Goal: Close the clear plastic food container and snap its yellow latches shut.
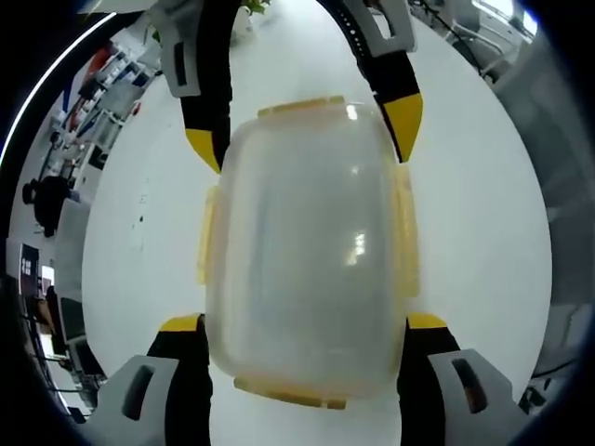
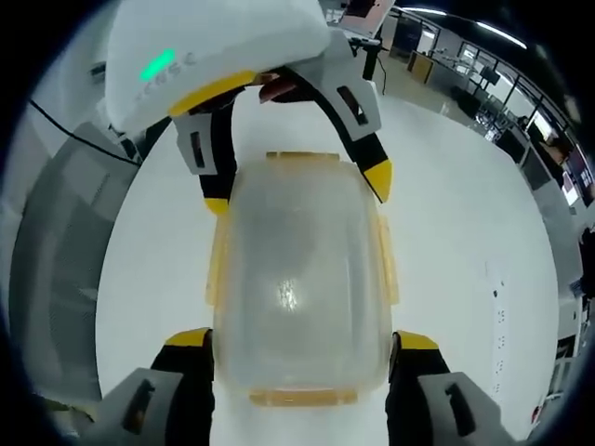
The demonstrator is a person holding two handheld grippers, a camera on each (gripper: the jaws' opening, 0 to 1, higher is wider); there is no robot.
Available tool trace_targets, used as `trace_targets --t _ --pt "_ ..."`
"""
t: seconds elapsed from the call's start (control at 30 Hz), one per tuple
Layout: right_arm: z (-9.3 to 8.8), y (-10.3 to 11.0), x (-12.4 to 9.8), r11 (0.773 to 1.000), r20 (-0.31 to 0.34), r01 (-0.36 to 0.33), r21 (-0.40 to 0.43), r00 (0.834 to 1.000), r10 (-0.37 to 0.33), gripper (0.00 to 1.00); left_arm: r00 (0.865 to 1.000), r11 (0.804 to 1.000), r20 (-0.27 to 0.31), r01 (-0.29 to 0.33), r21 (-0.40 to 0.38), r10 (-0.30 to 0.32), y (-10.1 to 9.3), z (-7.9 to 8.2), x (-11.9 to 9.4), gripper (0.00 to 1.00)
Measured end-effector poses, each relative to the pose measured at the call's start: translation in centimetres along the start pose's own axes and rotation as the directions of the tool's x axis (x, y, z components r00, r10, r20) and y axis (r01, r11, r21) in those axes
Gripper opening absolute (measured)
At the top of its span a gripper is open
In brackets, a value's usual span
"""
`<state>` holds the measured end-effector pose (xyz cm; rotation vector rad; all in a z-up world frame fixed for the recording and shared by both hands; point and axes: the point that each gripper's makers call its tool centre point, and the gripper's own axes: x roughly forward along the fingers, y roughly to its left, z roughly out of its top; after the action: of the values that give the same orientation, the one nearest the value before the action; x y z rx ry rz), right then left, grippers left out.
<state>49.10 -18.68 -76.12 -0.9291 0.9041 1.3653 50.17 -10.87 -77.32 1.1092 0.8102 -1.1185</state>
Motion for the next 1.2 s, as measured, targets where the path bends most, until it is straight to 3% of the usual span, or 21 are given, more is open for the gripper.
trace_targets --t 0.8,0.93,1.03,1.1,1.2 --pt "0.1 -0.6 -0.1 1.0 0.0 0.0 -0.008 1.0 0.0 0.77 1.0 1.0 -0.014 -0.024 -0.002 0.024 0.6 -0.2 0.3 0.82" --pt "0.2 -0.6 -0.1 1.0 0.015 0.013 -0.004 1.0 -0.012 0.79 0.999 0.999 -0.016 -0.032 0.027 0.033 0.5 -0.4 0.2 0.83" --pt "0.3 -0.6 -0.1 0.999 0.047 0.02 0.032 0.999 -0.021 0.91 1.0 1.0 0.011 -0.016 0.0 0.016 0.2 -0.4 0.1 0.9" --pt "0.1 -0.7 -0.4 0.999 0.05 0.035 0.028 0.998 -0.037 0.86 1.0 0.999 0.005 -0.03 -0.013 0.03 0.5 -0.8 -0.2 0.88" --pt "0.0 -0.8 -0.8 0.997 0.074 0.053 0.063 0.996 -0.058 0.89 0.999 0.998 0.016 -0.042 -0.045 0.042 0.8 -1.1 -0.6 0.88"
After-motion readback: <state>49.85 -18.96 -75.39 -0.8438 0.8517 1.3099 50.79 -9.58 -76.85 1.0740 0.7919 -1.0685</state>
